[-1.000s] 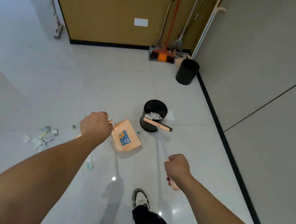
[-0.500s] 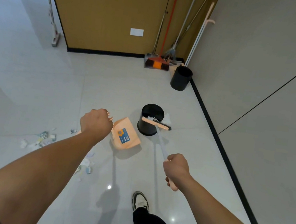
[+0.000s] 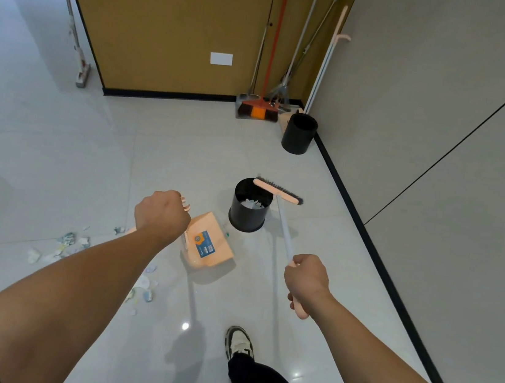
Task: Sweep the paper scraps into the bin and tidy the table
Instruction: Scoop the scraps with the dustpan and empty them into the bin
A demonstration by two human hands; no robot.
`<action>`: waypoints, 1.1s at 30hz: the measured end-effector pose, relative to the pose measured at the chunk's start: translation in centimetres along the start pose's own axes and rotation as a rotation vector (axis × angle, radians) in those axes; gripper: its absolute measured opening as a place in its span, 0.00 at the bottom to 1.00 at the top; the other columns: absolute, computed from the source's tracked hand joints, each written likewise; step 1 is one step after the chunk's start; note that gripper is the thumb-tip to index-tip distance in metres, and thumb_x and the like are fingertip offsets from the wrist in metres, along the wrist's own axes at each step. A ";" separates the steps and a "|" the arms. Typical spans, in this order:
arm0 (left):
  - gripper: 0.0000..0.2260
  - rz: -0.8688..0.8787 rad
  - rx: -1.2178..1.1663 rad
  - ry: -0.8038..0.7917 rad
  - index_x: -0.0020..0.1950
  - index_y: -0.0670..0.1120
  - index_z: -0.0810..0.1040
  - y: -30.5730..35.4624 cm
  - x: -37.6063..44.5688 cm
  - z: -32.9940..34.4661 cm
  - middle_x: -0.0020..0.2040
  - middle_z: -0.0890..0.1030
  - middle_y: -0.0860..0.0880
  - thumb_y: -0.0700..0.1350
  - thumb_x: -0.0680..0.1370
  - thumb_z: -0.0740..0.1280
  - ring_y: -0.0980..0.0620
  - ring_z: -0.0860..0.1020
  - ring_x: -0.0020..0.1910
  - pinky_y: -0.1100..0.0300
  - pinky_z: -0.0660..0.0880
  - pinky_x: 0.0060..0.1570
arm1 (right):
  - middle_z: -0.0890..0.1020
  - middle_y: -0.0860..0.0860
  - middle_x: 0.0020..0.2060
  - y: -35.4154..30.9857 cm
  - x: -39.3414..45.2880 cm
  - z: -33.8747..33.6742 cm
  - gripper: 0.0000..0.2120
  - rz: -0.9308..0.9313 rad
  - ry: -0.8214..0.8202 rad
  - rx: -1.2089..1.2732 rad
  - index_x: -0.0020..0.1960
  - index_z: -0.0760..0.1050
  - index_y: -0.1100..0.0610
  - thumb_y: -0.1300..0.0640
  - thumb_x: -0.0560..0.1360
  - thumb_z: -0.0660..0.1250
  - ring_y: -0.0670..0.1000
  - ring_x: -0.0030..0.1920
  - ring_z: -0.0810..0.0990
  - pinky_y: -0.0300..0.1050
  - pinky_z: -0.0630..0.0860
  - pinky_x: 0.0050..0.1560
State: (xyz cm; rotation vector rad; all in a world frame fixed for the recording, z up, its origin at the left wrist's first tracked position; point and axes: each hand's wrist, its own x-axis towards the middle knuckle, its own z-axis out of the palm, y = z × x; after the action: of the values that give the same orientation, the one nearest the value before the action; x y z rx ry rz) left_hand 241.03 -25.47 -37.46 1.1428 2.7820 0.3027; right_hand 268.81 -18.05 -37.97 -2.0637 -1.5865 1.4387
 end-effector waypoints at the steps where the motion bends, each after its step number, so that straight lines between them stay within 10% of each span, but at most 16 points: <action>1: 0.03 0.005 -0.001 -0.004 0.37 0.48 0.72 0.2 0.0 0.2 0.37 0.76 0.46 0.44 0.70 0.66 0.42 0.72 0.35 0.59 0.66 0.37 | 0.76 0.56 0.42 0.1 0.2 -0.4 0.21 -0.008 0.014 0.000 0.65 0.70 0.64 0.66 0.72 0.56 0.57 0.32 0.69 0.49 0.68 0.33; 11: 0.01 -0.025 0.014 -0.071 0.39 0.49 0.74 4.5 2.0 3.9 0.40 0.78 0.46 0.45 0.70 0.66 0.42 0.75 0.38 0.59 0.67 0.38 | 0.72 0.59 0.41 0.9 6.1 -4.6 0.18 0.102 0.008 0.076 0.62 0.65 0.63 0.70 0.73 0.57 0.56 0.33 0.66 0.42 0.64 0.27; 13: 0.02 -0.054 0.003 -0.096 0.40 0.48 0.76 6.0 3.0 5.3 0.40 0.79 0.47 0.46 0.70 0.66 0.42 0.77 0.40 0.59 0.69 0.38 | 0.69 0.57 0.37 -0.5 9.4 -5.4 0.10 0.126 -0.010 0.073 0.38 0.63 0.58 0.72 0.71 0.56 0.54 0.32 0.64 0.40 0.63 0.27; 16: 0.02 -0.067 0.032 -0.156 0.38 0.49 0.75 9.3 5.0 7.6 0.39 0.79 0.48 0.46 0.69 0.65 0.43 0.76 0.38 0.59 0.69 0.37 | 0.68 0.56 0.33 -3.0 15.7 -6.7 0.14 0.123 -0.028 0.038 0.33 0.61 0.56 0.72 0.71 0.57 0.53 0.26 0.65 0.41 0.65 0.28; 24: 0.06 -0.321 0.089 -0.227 0.39 0.50 0.76 19.2 11.0 13.7 0.38 0.79 0.49 0.51 0.69 0.64 0.44 0.77 0.38 0.58 0.72 0.38 | 0.76 0.61 0.39 -10.0 34.7 -11.8 0.11 -0.001 -0.226 -0.029 0.57 0.73 0.61 0.65 0.75 0.59 0.55 0.28 0.70 0.43 0.68 0.26; 33: 0.07 -0.394 0.158 -0.291 0.41 0.51 0.76 30.7 14.3 16.7 0.38 0.78 0.49 0.52 0.72 0.63 0.45 0.76 0.37 0.59 0.69 0.36 | 0.78 0.58 0.34 -13.7 47.9 -17.6 0.09 -0.028 -0.260 -0.156 0.48 0.78 0.60 0.65 0.74 0.59 0.56 0.22 0.73 0.44 0.73 0.25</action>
State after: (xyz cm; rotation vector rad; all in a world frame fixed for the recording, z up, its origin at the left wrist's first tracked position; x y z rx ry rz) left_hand 254.92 8.32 -47.19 0.5795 2.7175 -0.1162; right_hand 271.70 33.71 -47.89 -1.9906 -1.8729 1.6797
